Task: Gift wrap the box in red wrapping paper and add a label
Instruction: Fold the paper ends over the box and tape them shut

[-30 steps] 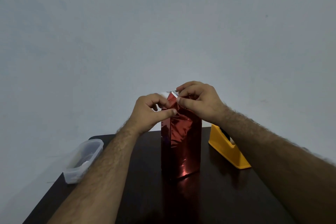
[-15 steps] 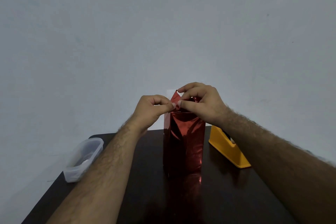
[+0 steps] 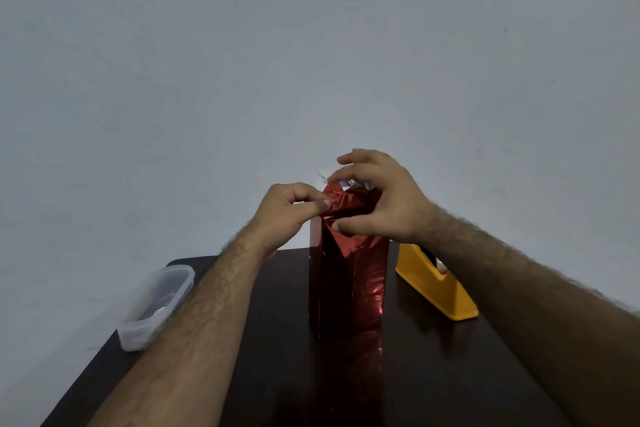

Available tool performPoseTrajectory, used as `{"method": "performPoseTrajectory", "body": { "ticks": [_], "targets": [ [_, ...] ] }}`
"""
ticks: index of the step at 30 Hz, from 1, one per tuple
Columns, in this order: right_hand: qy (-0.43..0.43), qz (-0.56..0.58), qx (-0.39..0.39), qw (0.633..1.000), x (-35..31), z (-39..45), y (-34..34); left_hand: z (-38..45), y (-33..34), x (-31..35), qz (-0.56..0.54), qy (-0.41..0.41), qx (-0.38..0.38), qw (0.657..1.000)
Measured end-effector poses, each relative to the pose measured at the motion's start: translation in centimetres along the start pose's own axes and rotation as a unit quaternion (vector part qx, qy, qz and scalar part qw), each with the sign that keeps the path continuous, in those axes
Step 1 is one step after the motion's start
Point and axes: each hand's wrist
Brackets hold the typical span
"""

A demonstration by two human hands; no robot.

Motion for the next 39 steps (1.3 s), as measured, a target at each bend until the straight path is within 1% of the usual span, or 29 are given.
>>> {"method": "performPoseTrajectory", "body": {
  "ticks": [2, 4, 9, 15, 17, 18, 20, 22, 23, 25, 28, 30, 31, 33, 35, 36, 39],
  "targets": [
    [-0.02, -0.065, -0.013, 0.998, 0.0, 0.2, 0.2, 0.0, -0.2, 0.0, 0.004, 0.007, -0.006, 1.0],
    [-0.036, -0.087, -0.013, 0.995, 0.1, 0.2, 0.4, -0.1, -0.2, 0.1, 0.009, 0.014, -0.012, 1.0],
    [-0.037, -0.067, -0.01, 0.997, 0.2, -0.1, 0.6, -0.2, -0.2, 0.4, 0.019, 0.023, -0.018, 0.999],
    [-0.049, -0.084, -0.03, 0.995, 0.3, -0.2, 0.4, -0.6, -0.1, 1.0, 0.026, 0.02, -0.029, 0.999],
    [-0.052, -0.063, -0.022, 0.996, 0.3, -0.3, 0.3, -0.6, -0.1, 1.0, 0.034, 0.022, -0.023, 0.999],
    [-0.05, -0.035, -0.007, 0.998, 0.3, -0.3, 0.2, -0.6, -0.1, 1.0, 0.038, 0.023, -0.02, 0.999],
    [-0.014, 0.05, 0.048, 0.997, 0.3, -0.4, 0.0, -0.5, -0.1, 1.0, 0.042, 0.019, -0.017, 0.999],
    [0.059, 0.118, 0.125, 0.983, 0.5, -0.2, -0.1, -0.5, -0.1, 1.0, 0.049, 0.012, -0.013, 0.999],
    [0.099, 0.131, 0.156, 0.974, 0.9, -0.1, -0.1, -0.5, 0.0, 1.1, 0.052, 0.012, -0.011, 0.999],
    [0.176, 0.132, 0.19, 0.957, 2.1, -0.2, -0.2, -0.6, 0.2, 1.2, 0.055, 0.013, -0.006, 0.998],
    [0.278, 0.09, 0.204, 0.934, 4.2, -1.6, -1.0, -0.6, 0.4, 1.2, 0.074, 0.023, 0.0, 0.997],
    [0.328, 0.005, 0.189, 0.925, 6.0, -3.1, -1.8, -0.5, 0.4, 1.0, 0.101, 0.036, 0.003, 0.994],
    [0.355, -0.042, 0.169, 0.919, 7.1, -3.8, -2.3, -0.5, 0.3, 0.9, 0.123, 0.047, 0.006, 0.991],
    [0.424, -0.136, 0.087, 0.891, 9.3, -5.2, -3.3, -0.5, 0.2, 0.8, 0.174, 0.059, 0.014, 0.983],
    [0.487, -0.204, -0.005, 0.849, 10.8, -6.4, -4.1, -0.5, 0.1, 0.8, 0.21, 0.055, 0.019, 0.976],
    [0.512, -0.214, -0.038, 0.831, 11.3, -6.9, -4.5, -0.4, 0.1, 0.8, 0.22, 0.055, 0.016, 0.974],
    [0.577, -0.183, -0.116, 0.788, 10.7, -7.7, -5.1, -0.2, 0.1, 0.9, 0.228, 0.055, 0.008, 0.972]
  ]
}}
Point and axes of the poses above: each hand's wrist, its own z-axis towards the middle knuckle, its own y-axis out of the palm, x = y × z, and after that the axes turned 2 degrees about x, right-handed
